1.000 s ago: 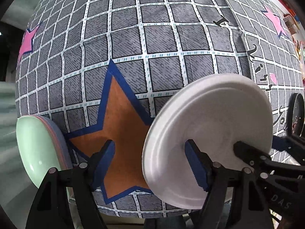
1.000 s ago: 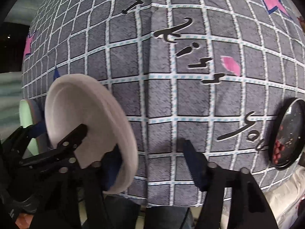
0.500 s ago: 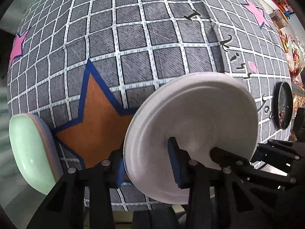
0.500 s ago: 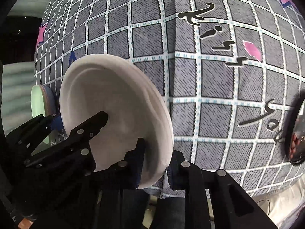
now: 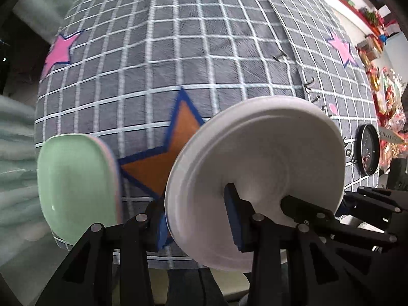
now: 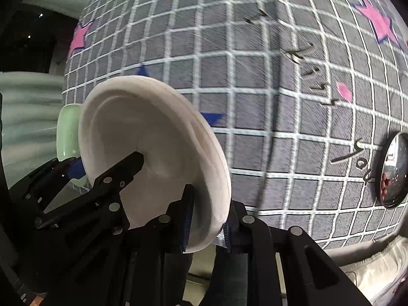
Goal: Organize plates and bowls
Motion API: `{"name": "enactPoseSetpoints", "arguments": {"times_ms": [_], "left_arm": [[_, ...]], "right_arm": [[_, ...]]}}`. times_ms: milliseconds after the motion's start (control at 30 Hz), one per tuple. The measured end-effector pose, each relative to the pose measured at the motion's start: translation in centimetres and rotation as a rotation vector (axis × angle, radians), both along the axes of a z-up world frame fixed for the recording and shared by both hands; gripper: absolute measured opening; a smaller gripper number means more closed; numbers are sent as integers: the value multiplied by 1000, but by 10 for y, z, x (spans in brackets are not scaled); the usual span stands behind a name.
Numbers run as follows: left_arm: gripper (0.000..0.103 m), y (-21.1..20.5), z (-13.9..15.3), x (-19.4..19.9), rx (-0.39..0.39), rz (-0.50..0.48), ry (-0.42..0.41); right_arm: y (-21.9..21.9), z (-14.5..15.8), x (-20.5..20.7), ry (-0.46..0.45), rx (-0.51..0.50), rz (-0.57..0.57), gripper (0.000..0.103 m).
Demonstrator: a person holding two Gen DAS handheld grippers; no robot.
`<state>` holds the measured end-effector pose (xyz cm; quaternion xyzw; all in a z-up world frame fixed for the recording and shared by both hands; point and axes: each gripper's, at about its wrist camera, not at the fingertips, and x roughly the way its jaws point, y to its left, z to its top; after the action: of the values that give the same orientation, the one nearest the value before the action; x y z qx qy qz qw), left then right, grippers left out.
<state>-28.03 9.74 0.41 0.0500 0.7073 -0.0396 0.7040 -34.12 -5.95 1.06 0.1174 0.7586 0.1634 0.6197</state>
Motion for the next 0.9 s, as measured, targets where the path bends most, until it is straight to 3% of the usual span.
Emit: {"name": "enactPoseSetpoints", "arguments": {"times_ms": [367,633,733,833,900], "left_arm": [[42,128,39,-11,47,94,-48],[42,199,42,-20,50,177,-33],[42,207,34,-16,40,182,-36],[52,211,28,-11,44,173,-43],[60,215,32,-12,87,167,-64]], "right_arm": [[125,42,5,-67,42,86,23],[208,27,15,-56,62,146,23],[229,17,18,-40,54,149,23],[251,4,26,-29,43,148,24],[259,0,31,-31,9,156,35]]}}
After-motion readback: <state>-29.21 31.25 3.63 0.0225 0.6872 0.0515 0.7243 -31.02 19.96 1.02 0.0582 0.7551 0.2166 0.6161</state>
